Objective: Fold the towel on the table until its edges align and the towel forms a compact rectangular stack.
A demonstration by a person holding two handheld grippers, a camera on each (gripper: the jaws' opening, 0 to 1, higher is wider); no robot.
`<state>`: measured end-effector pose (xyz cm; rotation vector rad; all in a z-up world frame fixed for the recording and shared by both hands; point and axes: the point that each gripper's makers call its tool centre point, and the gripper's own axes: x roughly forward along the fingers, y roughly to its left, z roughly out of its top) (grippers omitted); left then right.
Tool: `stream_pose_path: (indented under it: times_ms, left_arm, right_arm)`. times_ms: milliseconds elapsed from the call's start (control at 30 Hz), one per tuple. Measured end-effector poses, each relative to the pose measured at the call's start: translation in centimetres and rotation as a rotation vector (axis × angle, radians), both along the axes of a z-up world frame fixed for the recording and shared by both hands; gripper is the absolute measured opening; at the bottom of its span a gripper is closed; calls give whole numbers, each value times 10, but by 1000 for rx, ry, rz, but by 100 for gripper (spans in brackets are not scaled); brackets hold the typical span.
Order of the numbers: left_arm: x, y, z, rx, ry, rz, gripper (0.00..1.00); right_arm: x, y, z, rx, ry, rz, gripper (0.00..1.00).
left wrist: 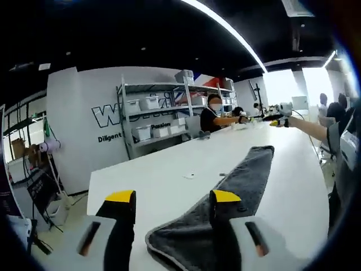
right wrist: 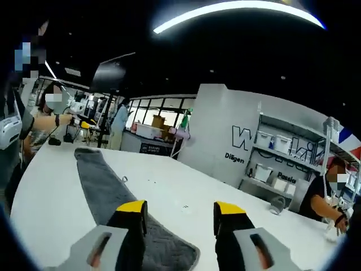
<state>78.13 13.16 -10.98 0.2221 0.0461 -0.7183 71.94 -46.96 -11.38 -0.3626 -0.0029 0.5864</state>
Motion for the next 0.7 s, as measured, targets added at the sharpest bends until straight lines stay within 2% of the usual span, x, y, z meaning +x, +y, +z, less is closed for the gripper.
stream_pose_path:
  times_ms: [100, 200, 333, 500, 633, 700]
  left_arm:
    - [-30, -1, 11, -12, -39, -23, 66]
    - [-53, -2, 23, -57, -66, -49, 68]
    - [-81, -5, 29, -74, -83, -81, 75]
    - [-116, -13, 26, -59, -104, -111, 83]
    - [-133, -14, 20, -56, -106, -123, 86]
    - [-139, -16, 18, -78, -108, -127, 87]
  right_arm:
    - [-18, 10, 1, -41, 10, 21, 60]
    - [-36, 19, 0, -77, 21, 34, 67]
    - [-57, 30, 1, -85, 17, 51, 72]
    - [-76, 38, 3, -78, 23, 44, 84]
    - [-89, 41, 3, -79, 29, 38, 87]
    - [-96, 43, 2, -74, 30, 40, 88]
